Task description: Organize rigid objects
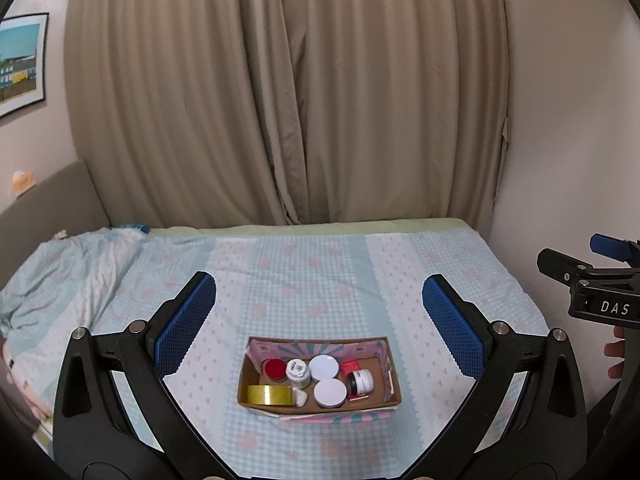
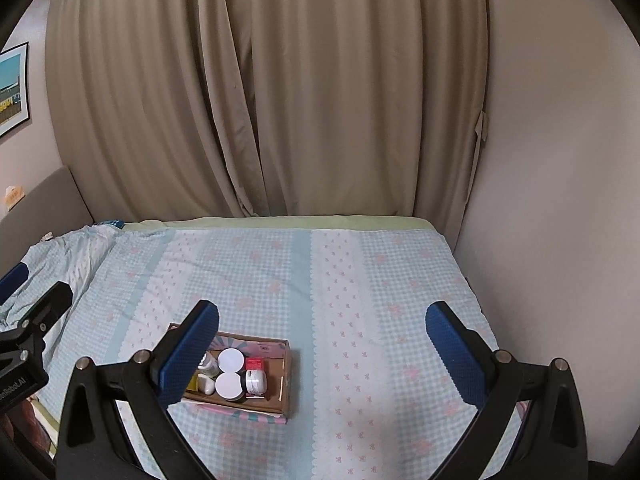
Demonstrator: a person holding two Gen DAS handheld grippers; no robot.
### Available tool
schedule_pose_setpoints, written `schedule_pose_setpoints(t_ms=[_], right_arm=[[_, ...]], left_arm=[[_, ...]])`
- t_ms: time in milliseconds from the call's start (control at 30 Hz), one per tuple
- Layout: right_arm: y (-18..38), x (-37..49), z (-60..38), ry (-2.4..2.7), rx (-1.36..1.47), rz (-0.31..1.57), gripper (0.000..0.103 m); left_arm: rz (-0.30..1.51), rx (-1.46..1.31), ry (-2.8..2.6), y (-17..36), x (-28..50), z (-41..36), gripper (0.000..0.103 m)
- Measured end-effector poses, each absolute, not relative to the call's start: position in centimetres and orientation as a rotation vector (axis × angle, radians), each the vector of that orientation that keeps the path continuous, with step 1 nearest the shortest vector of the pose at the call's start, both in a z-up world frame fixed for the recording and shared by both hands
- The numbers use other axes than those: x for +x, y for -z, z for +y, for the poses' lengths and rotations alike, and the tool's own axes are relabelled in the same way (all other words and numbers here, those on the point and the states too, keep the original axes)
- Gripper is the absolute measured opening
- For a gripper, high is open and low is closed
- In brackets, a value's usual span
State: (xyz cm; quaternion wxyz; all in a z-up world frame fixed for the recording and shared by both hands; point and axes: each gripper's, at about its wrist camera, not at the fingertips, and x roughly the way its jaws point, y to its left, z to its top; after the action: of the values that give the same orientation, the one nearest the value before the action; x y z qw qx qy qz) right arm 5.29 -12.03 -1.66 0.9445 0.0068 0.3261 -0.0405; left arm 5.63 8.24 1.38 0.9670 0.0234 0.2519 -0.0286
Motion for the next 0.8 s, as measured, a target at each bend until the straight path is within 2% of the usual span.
schedule_pose_setpoints(t_ms=[800], right_arm=[[1.8,5.49,-11.98,0.083,0.015,0.675,0.103]], left_arm=[[0.522,0.044,0.055,-0.55,6.12,8.76,0.103]])
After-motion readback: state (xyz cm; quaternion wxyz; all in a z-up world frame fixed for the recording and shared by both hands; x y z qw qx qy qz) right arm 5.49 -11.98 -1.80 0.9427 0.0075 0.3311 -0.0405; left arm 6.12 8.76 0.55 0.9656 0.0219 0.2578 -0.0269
